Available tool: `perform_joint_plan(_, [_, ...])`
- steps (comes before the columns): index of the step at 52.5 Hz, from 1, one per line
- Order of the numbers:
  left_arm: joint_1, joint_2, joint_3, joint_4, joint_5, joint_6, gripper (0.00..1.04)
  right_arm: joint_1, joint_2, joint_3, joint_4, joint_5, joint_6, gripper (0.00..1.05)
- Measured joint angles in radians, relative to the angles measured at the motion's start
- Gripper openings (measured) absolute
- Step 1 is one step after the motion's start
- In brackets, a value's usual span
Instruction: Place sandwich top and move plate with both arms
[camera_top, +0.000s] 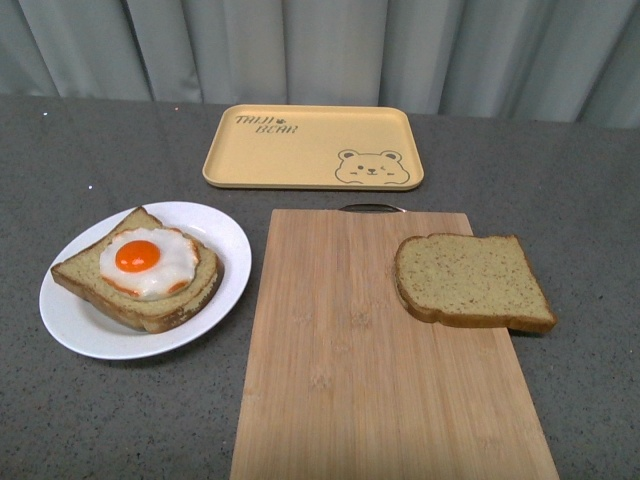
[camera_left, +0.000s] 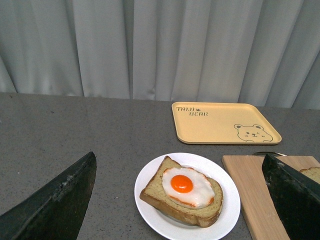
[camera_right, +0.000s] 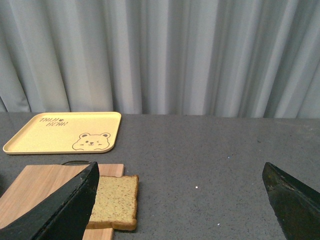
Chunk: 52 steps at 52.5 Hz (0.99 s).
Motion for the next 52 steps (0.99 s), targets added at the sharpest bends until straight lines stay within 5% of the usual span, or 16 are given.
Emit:
perform_joint_plan(31, [0.0,0.0,0.0,0.0,0.0,0.0,0.98,0.0,0.0,0.0,0.0,0.0,0.0,0.95])
perform_joint_plan(35, [0.0,0.0,0.0,0.0,0.0,0.0,0.98,0.012,0.052,0.004,0.011,0.074,-0.109,0.95])
perform_joint_plan(52, [0.0,0.0,0.0,0.0,0.0,0.0,0.98,-0.103,0.985,0.234,0.452,-0.206,-0.02,0.95])
